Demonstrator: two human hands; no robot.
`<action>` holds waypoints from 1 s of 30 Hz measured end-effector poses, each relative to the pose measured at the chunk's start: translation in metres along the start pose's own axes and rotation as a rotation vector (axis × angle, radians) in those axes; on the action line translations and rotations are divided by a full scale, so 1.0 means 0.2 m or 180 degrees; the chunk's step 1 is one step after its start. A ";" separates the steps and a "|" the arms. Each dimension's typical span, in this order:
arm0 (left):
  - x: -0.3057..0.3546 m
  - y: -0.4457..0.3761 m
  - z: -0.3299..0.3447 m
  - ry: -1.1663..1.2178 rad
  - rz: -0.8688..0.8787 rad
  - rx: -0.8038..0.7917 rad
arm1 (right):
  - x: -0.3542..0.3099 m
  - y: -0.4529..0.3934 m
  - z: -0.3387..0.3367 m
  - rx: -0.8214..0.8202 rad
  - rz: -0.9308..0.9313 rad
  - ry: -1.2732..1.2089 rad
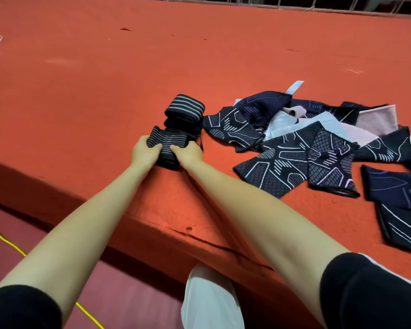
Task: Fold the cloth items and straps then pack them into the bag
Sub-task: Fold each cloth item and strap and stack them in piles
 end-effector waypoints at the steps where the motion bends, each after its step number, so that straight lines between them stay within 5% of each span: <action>1: 0.00 -0.01 0.00 0.0004 -0.0021 0.0002 | -0.02 0.03 0.00 -0.0120 0.0020 -0.0089; 13: 0.03 -0.08 0.06 -0.0291 0.0086 -0.0305 | 0.05 -0.01 -0.03 0.0433 0.0227 -0.0221; 22: 0.04 -0.05 -0.06 -0.0740 -0.0074 0.0300 | 0.08 0.00 -0.05 0.0173 0.0126 -0.0170; 30: 0.50 0.20 0.00 -0.0344 0.1148 0.0663 | 0.11 0.21 -0.39 0.0232 0.0064 -0.0896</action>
Point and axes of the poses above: each hand's wrist, its own y-axis away from the middle knuckle, its own z-axis out of the palm, x = y × z, the point moved 9 cm from there along -y, towards the middle knuckle, and after that the axes turned 6 degrees about -y, right-handed, at the moved point
